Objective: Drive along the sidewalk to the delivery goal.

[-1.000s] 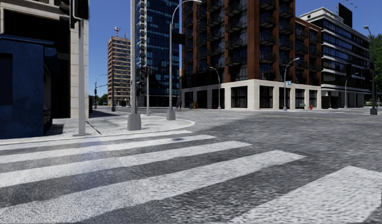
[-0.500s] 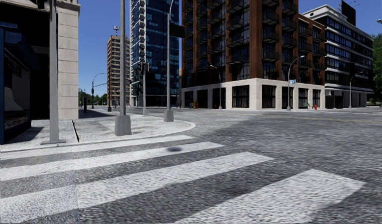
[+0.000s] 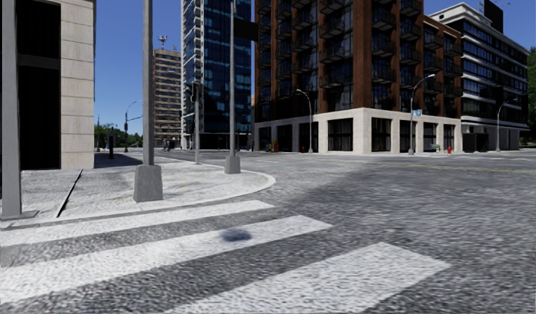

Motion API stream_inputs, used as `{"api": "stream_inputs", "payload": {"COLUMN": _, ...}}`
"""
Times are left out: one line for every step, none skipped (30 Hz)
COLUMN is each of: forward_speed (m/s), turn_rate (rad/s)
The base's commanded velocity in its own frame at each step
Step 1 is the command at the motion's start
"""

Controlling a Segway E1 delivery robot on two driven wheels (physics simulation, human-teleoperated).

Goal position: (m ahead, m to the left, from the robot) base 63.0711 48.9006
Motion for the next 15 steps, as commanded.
{"api": "stream_inputs", "payload": {"forward_speed": 2.00, "turn_rate": 0.30}}
{"api": "stream_inputs", "payload": {"forward_speed": 2.00, "turn_rate": 0.35}}
{"api": "stream_inputs", "payload": {"forward_speed": 2.00, "turn_rate": 0.36}}
{"api": "stream_inputs", "payload": {"forward_speed": 2.00, "turn_rate": 0.36}}
{"api": "stream_inputs", "payload": {"forward_speed": 2.00, "turn_rate": 0.36}}
{"api": "stream_inputs", "payload": {"forward_speed": 2.00, "turn_rate": 0.37}}
{"api": "stream_inputs", "payload": {"forward_speed": 2.00, "turn_rate": 0.38}}
{"api": "stream_inputs", "payload": {"forward_speed": 2.00, "turn_rate": 0.39}}
{"api": "stream_inputs", "payload": {"forward_speed": 2.00, "turn_rate": 0.39}}
{"api": "stream_inputs", "payload": {"forward_speed": 2.00, "turn_rate": 0.39}}
{"api": "stream_inputs", "payload": {"forward_speed": 2.00, "turn_rate": 0.40}}
{"api": "stream_inputs", "payload": {"forward_speed": 2.00, "turn_rate": 0.42}}
{"api": "stream_inputs", "payload": {"forward_speed": 2.00, "turn_rate": 0.44}}
{"api": "stream_inputs", "payload": {"forward_speed": 2.00, "turn_rate": 0.44}}
{"api": "stream_inputs", "payload": {"forward_speed": 2.00, "turn_rate": 0.44}}
